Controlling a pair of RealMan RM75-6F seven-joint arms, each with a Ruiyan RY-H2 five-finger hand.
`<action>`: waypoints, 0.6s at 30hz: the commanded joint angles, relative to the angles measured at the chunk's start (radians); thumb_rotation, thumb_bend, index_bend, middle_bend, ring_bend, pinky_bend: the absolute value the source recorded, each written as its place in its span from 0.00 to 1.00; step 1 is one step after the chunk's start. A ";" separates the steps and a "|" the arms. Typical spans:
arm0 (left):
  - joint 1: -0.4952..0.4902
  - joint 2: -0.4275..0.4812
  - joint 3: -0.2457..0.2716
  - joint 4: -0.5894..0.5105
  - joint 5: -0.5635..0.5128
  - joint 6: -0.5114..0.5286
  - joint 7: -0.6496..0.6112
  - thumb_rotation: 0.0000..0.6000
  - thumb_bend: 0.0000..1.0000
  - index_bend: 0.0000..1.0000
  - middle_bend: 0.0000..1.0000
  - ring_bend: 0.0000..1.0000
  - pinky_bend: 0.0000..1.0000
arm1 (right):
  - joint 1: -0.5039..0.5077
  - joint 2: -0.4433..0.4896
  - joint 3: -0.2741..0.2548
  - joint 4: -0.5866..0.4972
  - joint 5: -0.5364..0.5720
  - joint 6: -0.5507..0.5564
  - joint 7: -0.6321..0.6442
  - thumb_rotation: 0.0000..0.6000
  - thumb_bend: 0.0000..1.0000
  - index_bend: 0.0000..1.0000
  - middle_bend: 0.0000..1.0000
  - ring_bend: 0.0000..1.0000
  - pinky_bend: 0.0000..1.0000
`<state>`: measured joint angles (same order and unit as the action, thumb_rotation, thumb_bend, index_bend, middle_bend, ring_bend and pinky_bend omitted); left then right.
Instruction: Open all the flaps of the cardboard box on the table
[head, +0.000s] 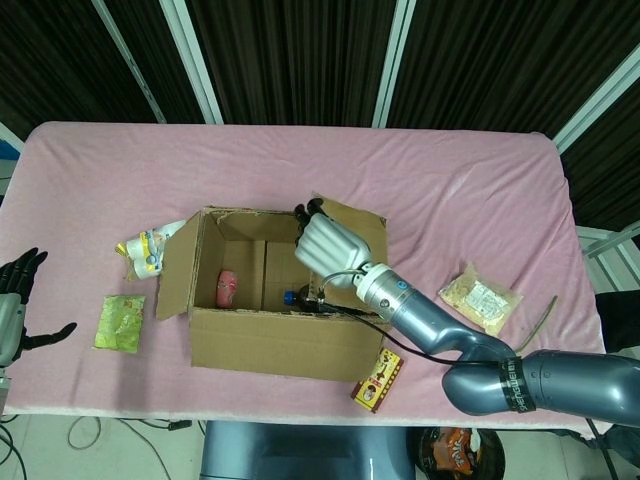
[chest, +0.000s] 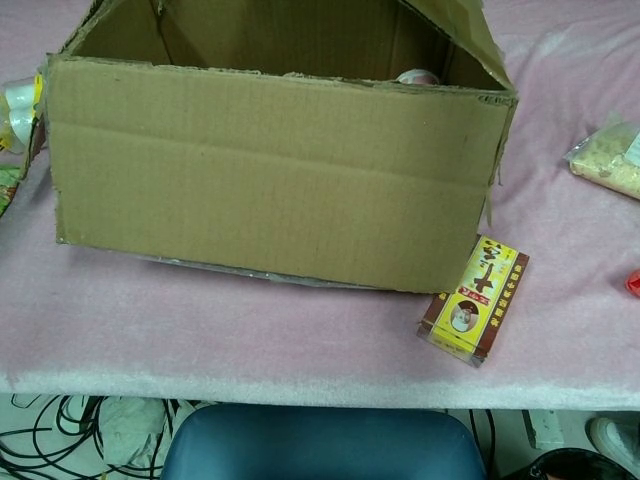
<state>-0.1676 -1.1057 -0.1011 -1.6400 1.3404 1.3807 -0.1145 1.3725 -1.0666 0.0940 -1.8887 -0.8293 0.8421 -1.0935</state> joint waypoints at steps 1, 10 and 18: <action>0.000 0.000 0.000 0.000 0.001 0.000 0.001 1.00 0.11 0.00 0.00 0.00 0.00 | 0.005 0.026 -0.012 -0.022 0.015 0.020 -0.024 1.00 0.70 0.40 0.36 0.16 0.26; 0.002 0.000 -0.001 0.000 0.003 0.001 0.006 1.00 0.11 0.00 0.00 0.00 0.00 | 0.010 0.089 -0.037 -0.066 0.039 0.054 -0.076 1.00 0.62 0.33 0.33 0.15 0.25; 0.004 0.002 -0.001 0.002 0.008 0.002 0.007 1.00 0.11 0.00 0.00 0.00 0.00 | 0.007 0.157 -0.062 -0.132 0.054 0.082 -0.119 1.00 0.57 0.29 0.33 0.14 0.25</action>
<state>-0.1637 -1.1039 -0.1023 -1.6385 1.3485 1.3827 -0.1076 1.3809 -0.9188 0.0377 -2.0113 -0.7734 0.9197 -1.2055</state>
